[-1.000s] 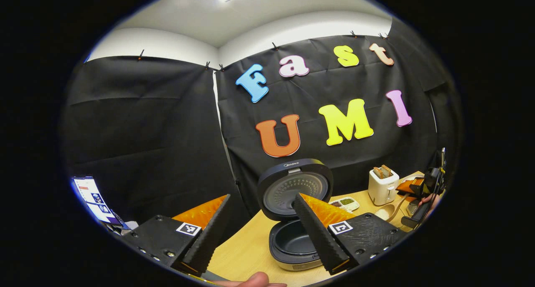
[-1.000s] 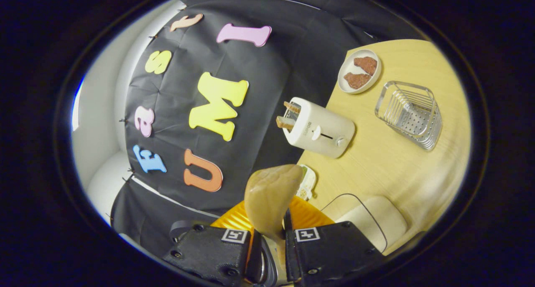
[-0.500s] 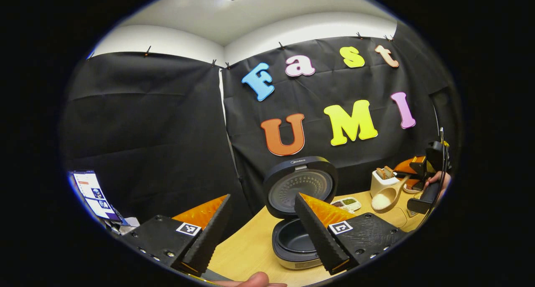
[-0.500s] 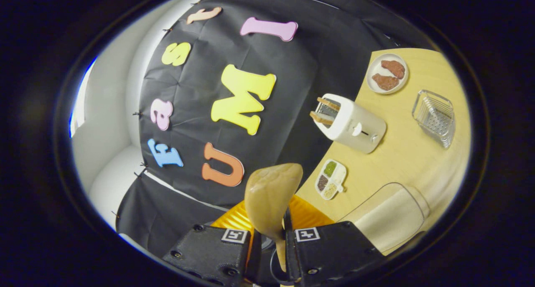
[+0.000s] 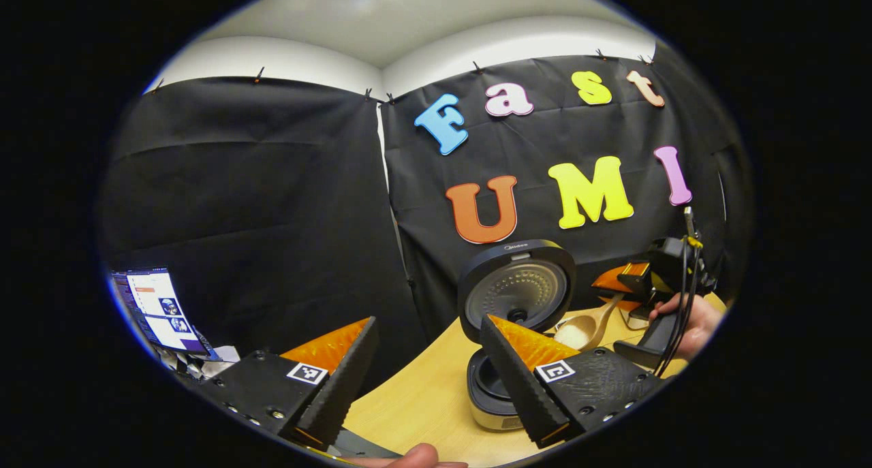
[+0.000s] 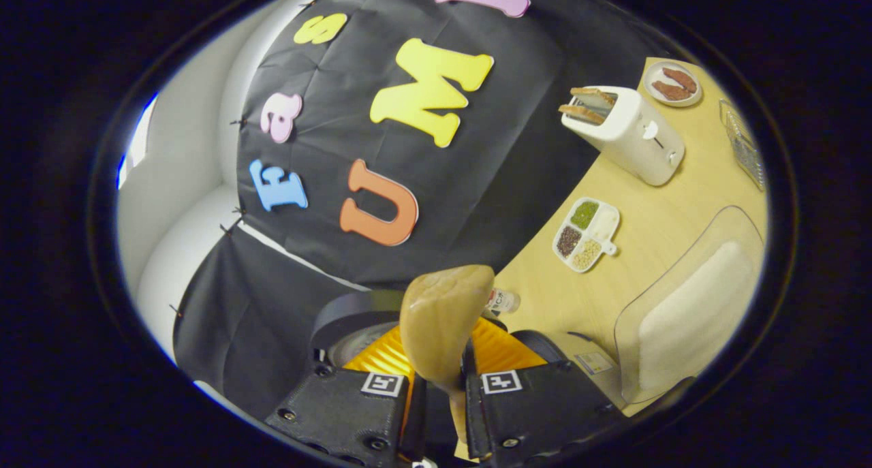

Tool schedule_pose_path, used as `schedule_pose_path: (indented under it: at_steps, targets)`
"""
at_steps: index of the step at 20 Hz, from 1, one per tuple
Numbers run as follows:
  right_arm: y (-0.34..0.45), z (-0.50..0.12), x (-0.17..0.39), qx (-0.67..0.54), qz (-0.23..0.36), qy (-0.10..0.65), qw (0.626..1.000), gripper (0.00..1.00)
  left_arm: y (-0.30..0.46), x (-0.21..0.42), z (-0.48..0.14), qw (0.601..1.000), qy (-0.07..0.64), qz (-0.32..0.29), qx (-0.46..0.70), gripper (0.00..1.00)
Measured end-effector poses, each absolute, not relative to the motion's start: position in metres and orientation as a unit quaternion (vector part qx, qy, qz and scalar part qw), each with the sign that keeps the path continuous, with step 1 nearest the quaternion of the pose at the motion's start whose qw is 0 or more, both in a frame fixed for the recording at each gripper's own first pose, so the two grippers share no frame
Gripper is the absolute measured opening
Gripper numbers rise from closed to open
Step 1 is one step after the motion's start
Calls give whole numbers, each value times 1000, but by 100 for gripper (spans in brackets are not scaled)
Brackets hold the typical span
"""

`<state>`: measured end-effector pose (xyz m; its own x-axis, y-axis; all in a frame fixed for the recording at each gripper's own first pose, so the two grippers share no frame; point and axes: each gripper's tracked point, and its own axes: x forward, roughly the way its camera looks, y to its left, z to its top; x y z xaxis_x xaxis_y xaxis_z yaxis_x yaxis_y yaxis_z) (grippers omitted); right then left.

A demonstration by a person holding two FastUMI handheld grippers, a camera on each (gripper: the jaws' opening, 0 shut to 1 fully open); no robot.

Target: Close the left gripper, press the button to open the rice cooker; take a wooden spoon from the chopstick holder with the right hand, scoop a spoonful of rice and pour it into the rice cooker, then put the wooden spoon back into the chopstick holder.

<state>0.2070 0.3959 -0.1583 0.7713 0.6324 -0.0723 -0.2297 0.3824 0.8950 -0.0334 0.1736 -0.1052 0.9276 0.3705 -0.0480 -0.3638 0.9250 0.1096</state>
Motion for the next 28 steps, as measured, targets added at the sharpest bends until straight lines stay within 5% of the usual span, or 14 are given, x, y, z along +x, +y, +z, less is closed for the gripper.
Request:
schedule_pose_path:
  at_steps: [8, 16, 22, 28]
  targets:
    - [447, -199, 192, 357, 281, 222, 863, 28, 193, -43, -110, 976, 43, 210, 44, 95]
    - [474, -197, 179, 44, 308, 130, 941, 28, 197, -54, -112, 973, 45, 222, 43, 95]
    - [508, -188, 144, -195, 346, 23, 917, 29, 193, -57, -111, 973, 44, 221, 43, 95]
    - [513, -178, 136, -201, 367, 4, 908, 29, 192, -57, -108, 973, 44, 223, 47, 95]
